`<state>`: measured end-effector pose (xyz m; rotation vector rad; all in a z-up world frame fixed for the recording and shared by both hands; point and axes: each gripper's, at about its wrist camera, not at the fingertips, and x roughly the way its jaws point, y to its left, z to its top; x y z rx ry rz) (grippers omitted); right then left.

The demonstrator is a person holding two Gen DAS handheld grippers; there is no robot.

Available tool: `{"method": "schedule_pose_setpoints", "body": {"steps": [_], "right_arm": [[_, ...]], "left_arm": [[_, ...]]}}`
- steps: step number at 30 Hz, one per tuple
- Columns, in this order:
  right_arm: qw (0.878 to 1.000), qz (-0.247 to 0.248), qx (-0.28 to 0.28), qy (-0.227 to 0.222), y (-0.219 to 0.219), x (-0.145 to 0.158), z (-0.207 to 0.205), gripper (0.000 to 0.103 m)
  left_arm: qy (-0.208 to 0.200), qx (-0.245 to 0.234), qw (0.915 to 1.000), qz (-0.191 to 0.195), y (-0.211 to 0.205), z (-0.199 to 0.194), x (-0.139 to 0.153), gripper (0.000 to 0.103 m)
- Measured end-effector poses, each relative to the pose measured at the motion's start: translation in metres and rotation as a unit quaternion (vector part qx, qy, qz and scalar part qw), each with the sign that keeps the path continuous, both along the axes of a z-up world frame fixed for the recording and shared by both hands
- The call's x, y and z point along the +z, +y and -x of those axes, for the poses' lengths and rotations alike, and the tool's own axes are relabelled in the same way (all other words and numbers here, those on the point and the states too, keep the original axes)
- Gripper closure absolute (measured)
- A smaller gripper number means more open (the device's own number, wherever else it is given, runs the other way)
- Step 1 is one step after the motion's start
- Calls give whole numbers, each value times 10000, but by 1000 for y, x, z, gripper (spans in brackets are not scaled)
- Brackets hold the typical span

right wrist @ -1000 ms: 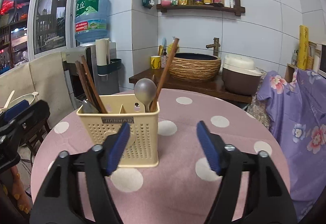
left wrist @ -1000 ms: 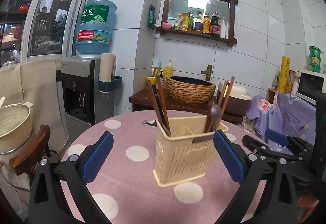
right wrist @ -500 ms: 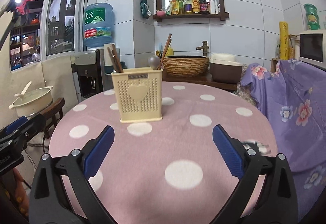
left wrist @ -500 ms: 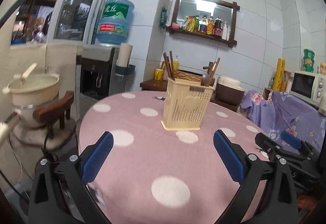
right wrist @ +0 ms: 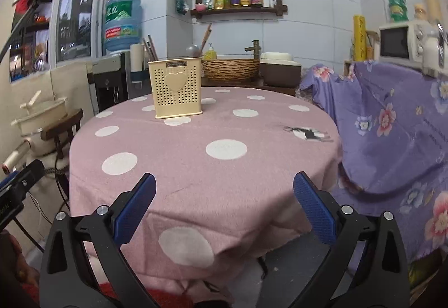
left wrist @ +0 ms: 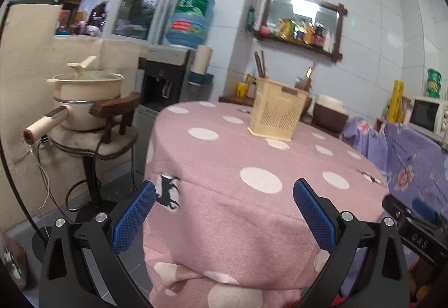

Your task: Organize utensils

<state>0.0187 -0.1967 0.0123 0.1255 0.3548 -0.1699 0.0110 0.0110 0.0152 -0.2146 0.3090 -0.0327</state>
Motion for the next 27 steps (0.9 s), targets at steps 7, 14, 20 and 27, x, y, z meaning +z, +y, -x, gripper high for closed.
{"method": "schedule_pose_setpoints", "body": {"steps": [7,14,20,27], "right_arm": [[9977,537,380,-140,25,3,18,6],[9979,508,266,-294,23,6,27,6],[9980,501,270,-283,23,7,27,6],[9980,480,281,-288,22,6,29,6]], "left_arm": [[-135,104,9998,-48,-2,14,-1,5],[-224,89,9996,-173,-6,20,-2,5],[-255,79,9994,-207,-6,24,-3,5],[-232,30,9994,-248,-7,26,-3,5]]}}
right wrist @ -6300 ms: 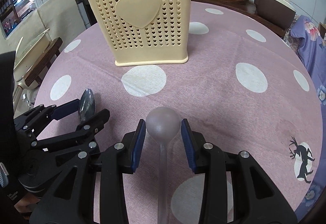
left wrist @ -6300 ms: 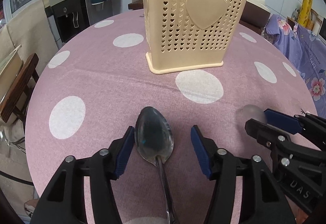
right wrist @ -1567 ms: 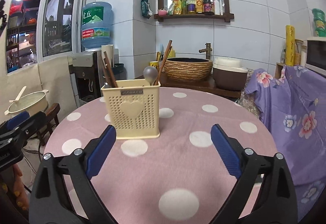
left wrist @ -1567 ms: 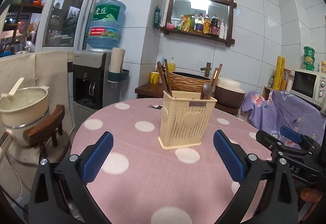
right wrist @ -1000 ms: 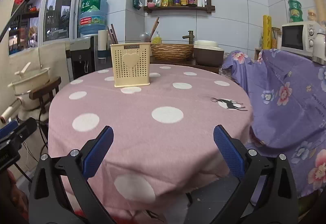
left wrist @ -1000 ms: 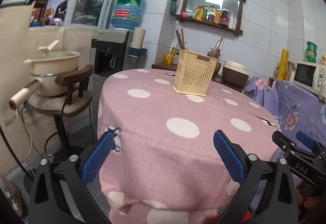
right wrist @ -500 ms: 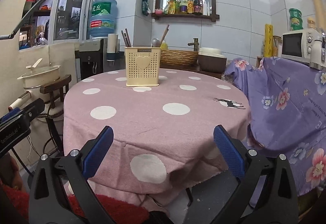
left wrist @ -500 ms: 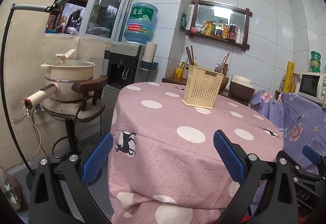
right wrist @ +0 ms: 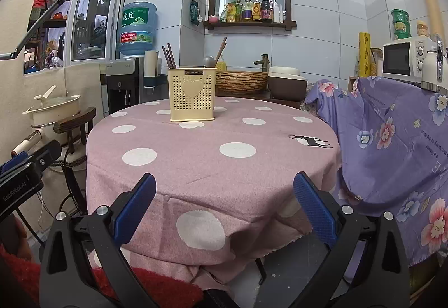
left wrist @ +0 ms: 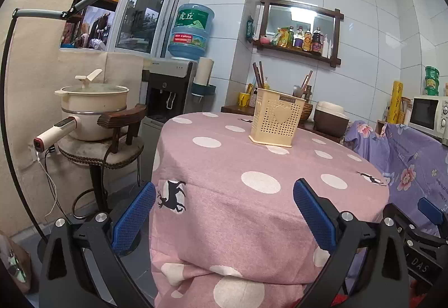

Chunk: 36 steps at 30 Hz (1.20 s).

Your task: Organize utensils

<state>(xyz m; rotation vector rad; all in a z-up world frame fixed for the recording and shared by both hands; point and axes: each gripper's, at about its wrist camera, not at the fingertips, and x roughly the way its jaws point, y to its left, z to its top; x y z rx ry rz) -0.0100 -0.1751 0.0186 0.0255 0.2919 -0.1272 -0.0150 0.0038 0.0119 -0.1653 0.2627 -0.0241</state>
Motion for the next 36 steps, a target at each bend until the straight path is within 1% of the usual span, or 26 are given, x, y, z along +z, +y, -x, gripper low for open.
{"method": "schedule_pose_setpoints", "body": {"steps": [36], "right_arm": [[10000,-10,55,-1,1,0,1,6]], "left_arm": [[9,-198,9998,-83,-6,0,2,5]]}}
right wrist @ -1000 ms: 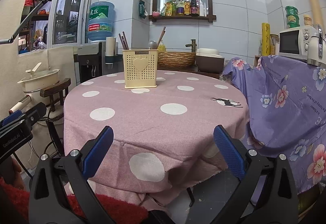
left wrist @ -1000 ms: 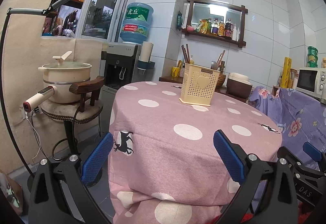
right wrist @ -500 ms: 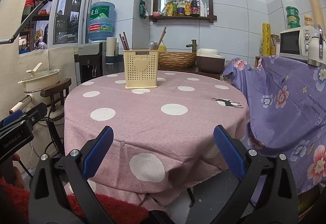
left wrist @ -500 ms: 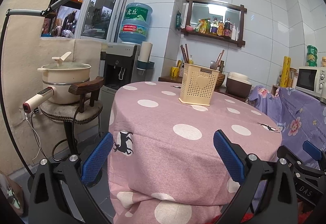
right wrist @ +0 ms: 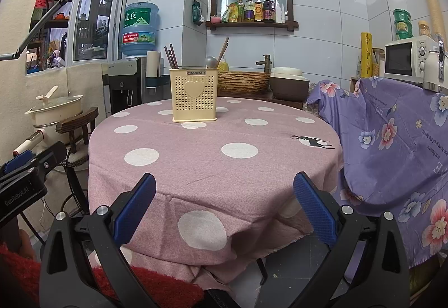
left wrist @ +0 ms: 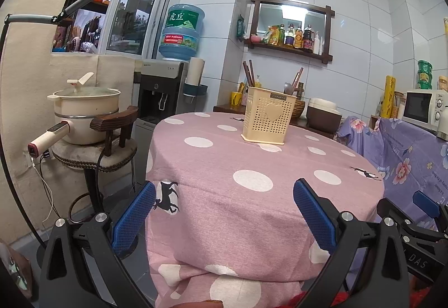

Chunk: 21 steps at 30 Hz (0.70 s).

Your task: Organize utensils

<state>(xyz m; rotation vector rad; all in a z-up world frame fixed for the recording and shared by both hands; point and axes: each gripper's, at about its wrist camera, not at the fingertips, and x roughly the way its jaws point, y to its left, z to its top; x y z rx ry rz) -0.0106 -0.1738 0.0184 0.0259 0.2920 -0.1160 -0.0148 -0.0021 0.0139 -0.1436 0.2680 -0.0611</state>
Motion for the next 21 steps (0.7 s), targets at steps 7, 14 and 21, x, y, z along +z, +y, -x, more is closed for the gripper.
{"method": "schedule_pose_setpoints", "body": {"steps": [7,14,21], "right_arm": [[10000,2,7,3,0,-1,0,6],[10000,3,18,9,1,-1,1,6],[10000,3,22,14,1,-1,0,6]], "left_arm": [[6,-6,10000,0,0,0,0,5],[39,-11,10000,-9,0,-2,-2,5],[65,-18,10000,-19,1,-3,-4,5]]}}
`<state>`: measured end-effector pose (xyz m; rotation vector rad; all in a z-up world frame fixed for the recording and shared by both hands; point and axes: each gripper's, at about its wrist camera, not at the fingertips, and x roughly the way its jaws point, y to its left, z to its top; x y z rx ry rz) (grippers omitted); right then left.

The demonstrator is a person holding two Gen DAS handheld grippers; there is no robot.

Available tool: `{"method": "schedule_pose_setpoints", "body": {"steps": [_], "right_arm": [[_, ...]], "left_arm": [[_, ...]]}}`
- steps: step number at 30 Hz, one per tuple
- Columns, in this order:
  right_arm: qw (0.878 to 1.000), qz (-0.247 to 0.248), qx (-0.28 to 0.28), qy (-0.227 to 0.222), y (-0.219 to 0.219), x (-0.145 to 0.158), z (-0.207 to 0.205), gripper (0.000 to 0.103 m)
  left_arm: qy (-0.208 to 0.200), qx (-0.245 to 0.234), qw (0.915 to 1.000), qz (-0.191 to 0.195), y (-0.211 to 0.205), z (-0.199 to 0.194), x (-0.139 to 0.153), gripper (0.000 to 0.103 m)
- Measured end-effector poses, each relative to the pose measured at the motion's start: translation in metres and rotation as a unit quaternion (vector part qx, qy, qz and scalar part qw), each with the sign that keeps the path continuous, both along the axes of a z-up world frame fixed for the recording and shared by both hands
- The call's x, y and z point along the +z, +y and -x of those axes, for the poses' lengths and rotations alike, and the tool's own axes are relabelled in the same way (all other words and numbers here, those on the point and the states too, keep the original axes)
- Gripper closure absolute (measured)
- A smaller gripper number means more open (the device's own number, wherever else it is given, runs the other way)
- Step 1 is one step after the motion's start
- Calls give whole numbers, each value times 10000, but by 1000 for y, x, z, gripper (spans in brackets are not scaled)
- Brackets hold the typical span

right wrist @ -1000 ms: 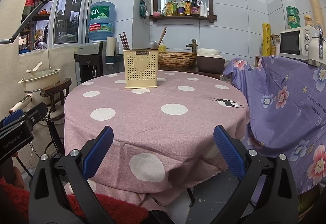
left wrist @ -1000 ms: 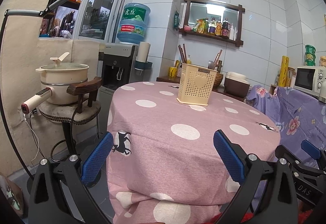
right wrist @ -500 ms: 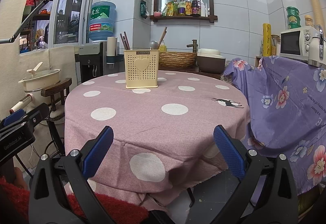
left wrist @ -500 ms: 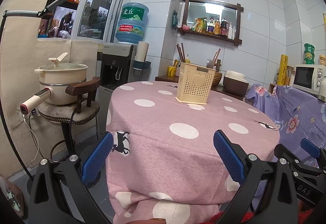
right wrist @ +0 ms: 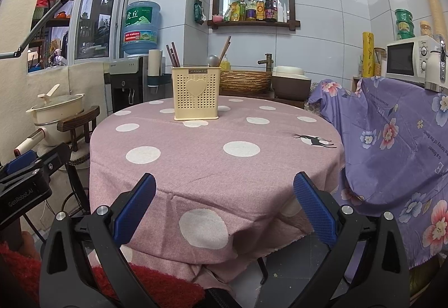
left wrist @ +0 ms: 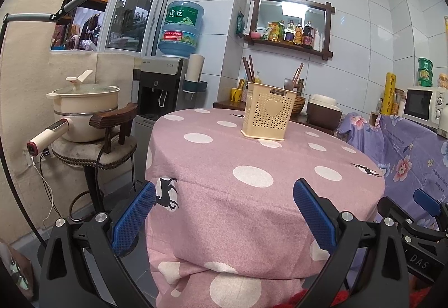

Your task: Organize utensils

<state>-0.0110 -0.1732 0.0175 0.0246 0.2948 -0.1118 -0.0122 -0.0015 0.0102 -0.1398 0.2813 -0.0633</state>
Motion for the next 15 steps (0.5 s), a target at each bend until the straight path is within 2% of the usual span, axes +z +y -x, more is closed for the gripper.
{"method": "schedule_pose_setpoints", "body": {"steps": [15], "right_arm": [[10000,1,2,3,1,0,1,6]], "left_arm": [[30,-6,10000,-29,2,-1,-4,5]]}}
